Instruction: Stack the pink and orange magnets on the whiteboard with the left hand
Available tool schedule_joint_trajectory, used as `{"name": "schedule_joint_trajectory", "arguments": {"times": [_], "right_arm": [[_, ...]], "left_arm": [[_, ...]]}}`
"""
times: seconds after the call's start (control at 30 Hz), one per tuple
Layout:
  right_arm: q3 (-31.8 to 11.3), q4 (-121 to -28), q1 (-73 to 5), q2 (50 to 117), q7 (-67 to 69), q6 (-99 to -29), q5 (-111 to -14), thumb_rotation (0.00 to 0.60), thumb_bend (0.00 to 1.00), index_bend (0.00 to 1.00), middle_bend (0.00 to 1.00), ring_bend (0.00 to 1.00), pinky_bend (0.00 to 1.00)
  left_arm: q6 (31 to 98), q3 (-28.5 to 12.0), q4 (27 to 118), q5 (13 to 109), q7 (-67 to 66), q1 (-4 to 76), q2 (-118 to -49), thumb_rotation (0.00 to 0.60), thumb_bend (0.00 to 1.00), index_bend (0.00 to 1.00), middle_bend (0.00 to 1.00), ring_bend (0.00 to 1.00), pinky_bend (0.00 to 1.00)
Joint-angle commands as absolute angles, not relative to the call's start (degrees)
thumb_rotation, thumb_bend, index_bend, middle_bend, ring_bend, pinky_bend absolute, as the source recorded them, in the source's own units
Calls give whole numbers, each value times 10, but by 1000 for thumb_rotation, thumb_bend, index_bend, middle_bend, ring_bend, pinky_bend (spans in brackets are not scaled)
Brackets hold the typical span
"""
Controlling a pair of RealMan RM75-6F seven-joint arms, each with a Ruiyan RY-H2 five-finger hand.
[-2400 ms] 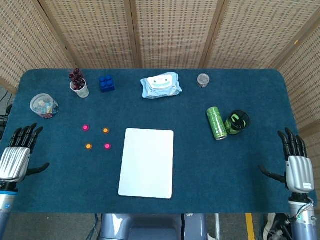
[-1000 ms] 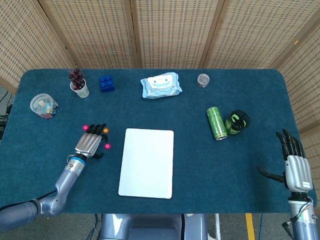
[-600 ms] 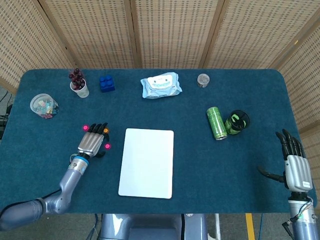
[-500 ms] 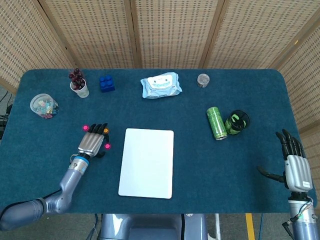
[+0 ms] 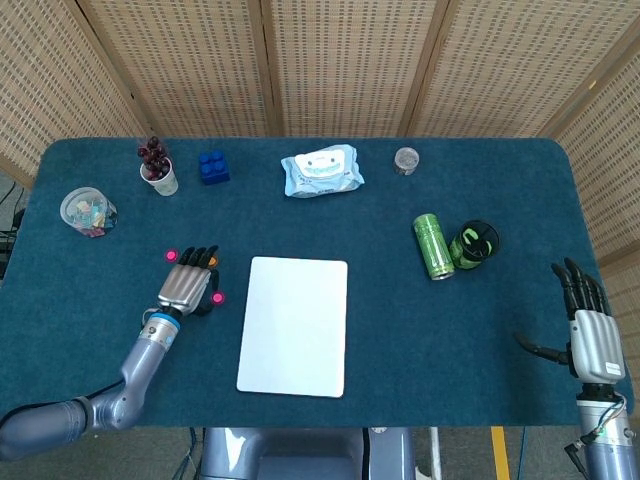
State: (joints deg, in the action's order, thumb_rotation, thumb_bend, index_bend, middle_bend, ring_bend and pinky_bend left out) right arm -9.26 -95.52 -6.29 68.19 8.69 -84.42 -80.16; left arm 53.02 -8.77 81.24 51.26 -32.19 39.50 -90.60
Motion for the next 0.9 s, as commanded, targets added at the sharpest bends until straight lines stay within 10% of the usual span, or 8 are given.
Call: {"name": "schedule_joint_trajectory", "arguments": {"times": [0.03,0.57,0.73,0.9], "right_arm": [[-93,-956,-63,682,87,-844,-801,600,105,0,0,0,0],[-93,-957,-63,679,95,-838,-797,600,105,0,0,0,0],[-94,-957,-64,677,100,-835,-795,600,105,0,0,0,0],[-93,-957,-64,676,101,-834,-796,600,105,0,0,0,0]], "left_arm": [[541,-91,839,525,-316,398,-891,600,336,549,0,0,0],[500,-107,802,467,-362,475,-962,600,311,535,0,0,0],[502,-103,790,456,-367,486,-979,600,172,26,0,0,0],[514,-100,814,460,-357,479,-958,600,169,0,0,0,0]]}}
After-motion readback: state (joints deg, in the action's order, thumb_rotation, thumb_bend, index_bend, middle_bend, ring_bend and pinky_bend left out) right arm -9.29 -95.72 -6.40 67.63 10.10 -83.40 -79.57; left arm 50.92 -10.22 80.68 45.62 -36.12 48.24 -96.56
